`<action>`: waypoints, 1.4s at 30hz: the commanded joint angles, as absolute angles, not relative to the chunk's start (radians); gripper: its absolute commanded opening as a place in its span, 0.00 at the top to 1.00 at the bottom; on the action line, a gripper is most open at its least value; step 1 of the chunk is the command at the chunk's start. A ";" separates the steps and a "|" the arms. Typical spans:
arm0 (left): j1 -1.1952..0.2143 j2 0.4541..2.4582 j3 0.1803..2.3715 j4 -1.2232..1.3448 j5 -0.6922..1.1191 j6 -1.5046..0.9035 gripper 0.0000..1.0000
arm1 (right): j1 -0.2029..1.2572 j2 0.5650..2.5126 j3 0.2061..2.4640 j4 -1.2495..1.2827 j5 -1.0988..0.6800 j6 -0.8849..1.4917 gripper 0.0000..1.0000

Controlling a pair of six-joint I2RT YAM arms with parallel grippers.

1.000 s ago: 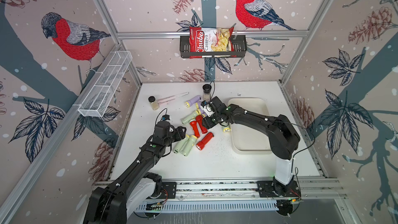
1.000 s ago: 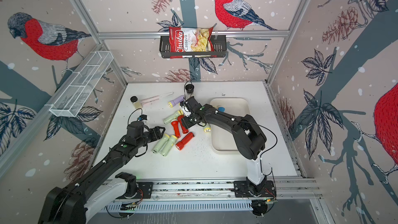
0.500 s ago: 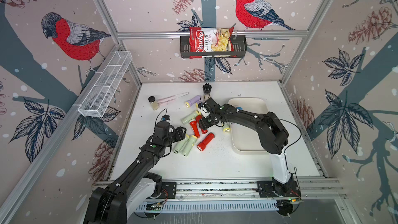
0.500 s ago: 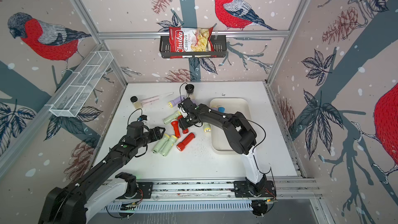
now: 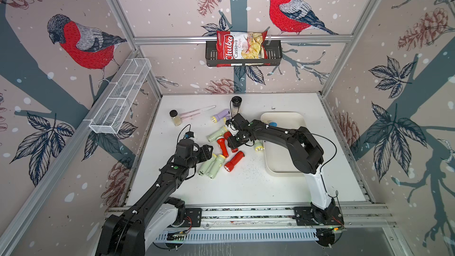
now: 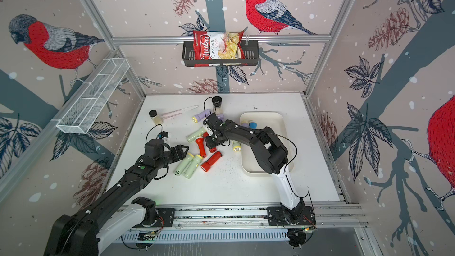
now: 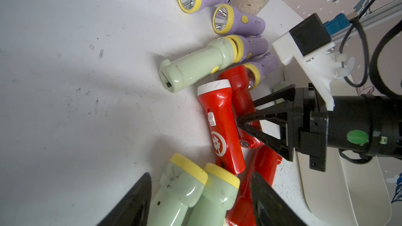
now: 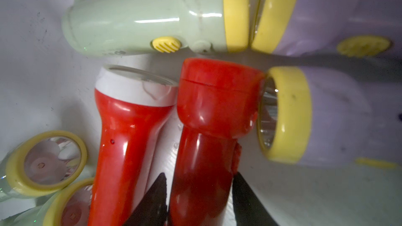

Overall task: Put the flashlights into the storage boxes
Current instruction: Pick up the flashlight from the center of the board.

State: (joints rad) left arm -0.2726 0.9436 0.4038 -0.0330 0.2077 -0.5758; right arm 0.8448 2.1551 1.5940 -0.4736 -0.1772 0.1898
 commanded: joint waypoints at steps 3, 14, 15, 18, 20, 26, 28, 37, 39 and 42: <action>-0.272 0.937 0.407 0.002 0.222 -0.573 0.29 | 0.848 2.140 1.588 -0.461 -0.193 0.213 0.57; -0.272 0.928 0.414 0.024 0.256 -0.573 0.29 | 0.845 2.003 1.474 -0.368 -0.239 0.248 0.63; -0.273 0.928 0.414 0.026 0.260 -0.572 0.29 | 0.843 1.988 1.458 -0.355 -0.244 0.252 0.64; -0.272 0.934 0.420 0.035 0.282 -0.560 0.29 | 0.837 1.932 1.398 -0.311 -0.262 0.269 0.65; -0.272 0.938 0.420 0.048 0.288 -0.563 0.29 | 0.828 1.899 1.355 -0.281 -0.280 0.286 0.65; -0.276 0.959 0.413 0.128 0.322 -0.584 0.30 | 0.798 1.778 1.204 -0.158 -0.316 0.349 0.67; -0.287 0.973 0.419 0.148 0.327 -0.586 0.30 | 0.795 1.731 1.161 -0.119 -0.324 0.356 0.67; -0.398 1.064 0.487 0.208 0.273 -0.578 0.31 | 0.736 1.591 1.022 0.000 -0.386 0.413 0.68; -0.414 1.088 0.494 0.229 0.276 -0.580 0.31 | 0.724 1.568 0.997 0.016 -0.391 0.424 0.68; -0.436 1.113 0.511 0.245 0.274 -0.580 0.31 | 0.708 1.514 0.952 0.032 -0.394 0.440 0.68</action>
State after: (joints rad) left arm -0.4232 1.1015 0.4957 0.1814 0.2836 -0.5785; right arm 0.7166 1.5494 0.9741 -0.0452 -0.3630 0.4076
